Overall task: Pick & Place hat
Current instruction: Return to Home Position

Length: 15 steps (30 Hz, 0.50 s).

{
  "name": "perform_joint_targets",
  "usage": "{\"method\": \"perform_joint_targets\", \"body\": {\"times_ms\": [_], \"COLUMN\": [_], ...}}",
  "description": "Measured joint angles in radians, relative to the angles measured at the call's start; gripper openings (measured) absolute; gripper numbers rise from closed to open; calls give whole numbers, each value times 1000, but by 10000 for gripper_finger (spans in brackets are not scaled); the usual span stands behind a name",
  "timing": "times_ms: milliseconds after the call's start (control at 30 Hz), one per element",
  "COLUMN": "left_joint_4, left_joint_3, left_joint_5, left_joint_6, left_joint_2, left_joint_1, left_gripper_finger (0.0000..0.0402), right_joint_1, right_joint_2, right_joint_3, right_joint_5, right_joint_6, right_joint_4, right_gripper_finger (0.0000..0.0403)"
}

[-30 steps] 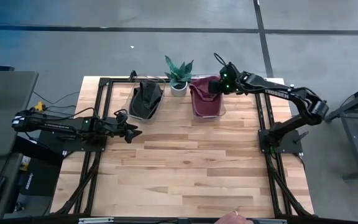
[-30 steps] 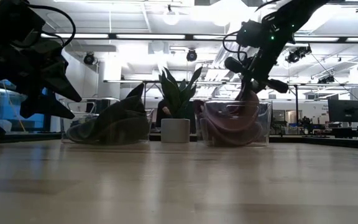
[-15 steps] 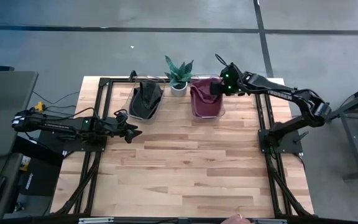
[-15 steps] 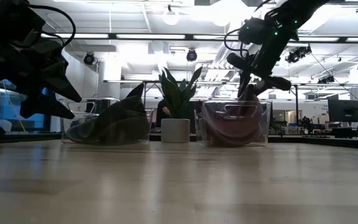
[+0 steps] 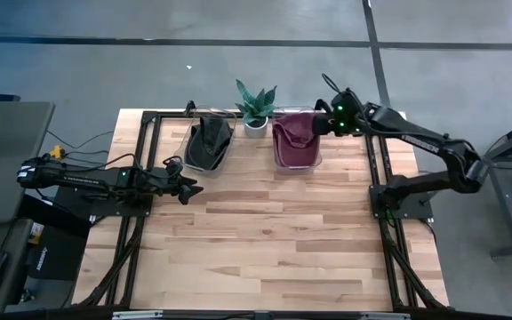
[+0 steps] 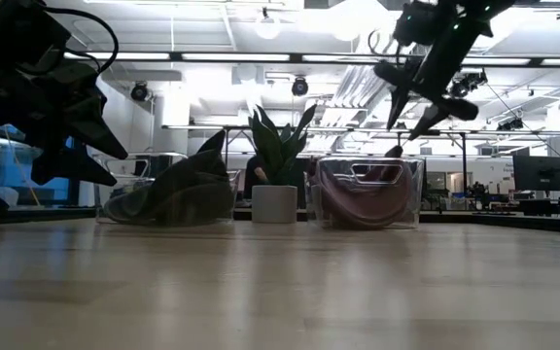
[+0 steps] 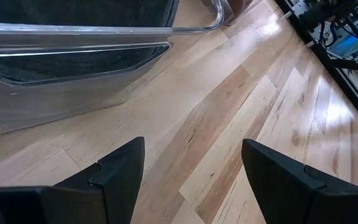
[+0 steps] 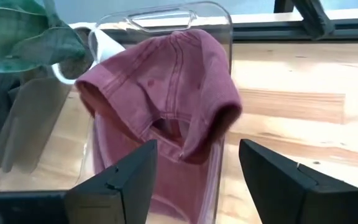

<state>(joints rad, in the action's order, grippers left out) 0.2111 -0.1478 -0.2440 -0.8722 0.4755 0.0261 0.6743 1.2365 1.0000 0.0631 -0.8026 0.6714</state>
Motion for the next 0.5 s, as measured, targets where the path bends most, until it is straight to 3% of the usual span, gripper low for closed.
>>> {"method": "perform_joint_targets", "body": {"times_ms": [267, 500], "left_joint_4": [0, 0], "left_joint_3": [0, 0], "left_joint_5": [0, 0], "left_joint_6": [0, 0], "left_joint_2": [0, 0], "left_joint_1": [0, 0], "left_gripper_finger": [261, 261], "right_joint_1": [-67, -217], "right_joint_2": [-119, -213], "right_joint_3": [0, 0], "right_joint_5": [-28, -15], "right_joint_6": [3, 89], "right_joint_4": [61, 66], "right_gripper_finger": [222, 215]}}
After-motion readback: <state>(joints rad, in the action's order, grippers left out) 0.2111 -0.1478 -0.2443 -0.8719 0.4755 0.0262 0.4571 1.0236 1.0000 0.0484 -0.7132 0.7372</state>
